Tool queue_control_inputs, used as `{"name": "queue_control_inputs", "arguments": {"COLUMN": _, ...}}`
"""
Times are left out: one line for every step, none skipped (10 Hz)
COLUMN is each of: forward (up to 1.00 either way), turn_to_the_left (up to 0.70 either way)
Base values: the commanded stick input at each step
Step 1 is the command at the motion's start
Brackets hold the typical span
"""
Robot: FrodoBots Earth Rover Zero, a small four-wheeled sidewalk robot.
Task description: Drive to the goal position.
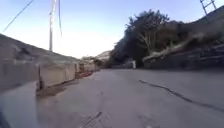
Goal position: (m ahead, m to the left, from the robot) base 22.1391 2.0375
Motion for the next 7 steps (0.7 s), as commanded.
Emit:
{"name": "queue_control_inputs", "arguments": {"forward": 0.7, "turn_to_the_left": 0.0}}
{"name": "queue_control_inputs", "arguments": {"forward": 0.7, "turn_to_the_left": 0.0}}
{"name": "queue_control_inputs", "arguments": {"forward": 0.7, "turn_to_the_left": 0.0}}
{"name": "queue_control_inputs", "arguments": {"forward": 0.7, "turn_to_the_left": 0.0}}
{"name": "queue_control_inputs", "arguments": {"forward": 0.7, "turn_to_the_left": 0.0}}
{"name": "queue_control_inputs", "arguments": {"forward": 0.7, "turn_to_the_left": 0.0}}
{"name": "queue_control_inputs", "arguments": {"forward": 0.7, "turn_to_the_left": 0.0}}
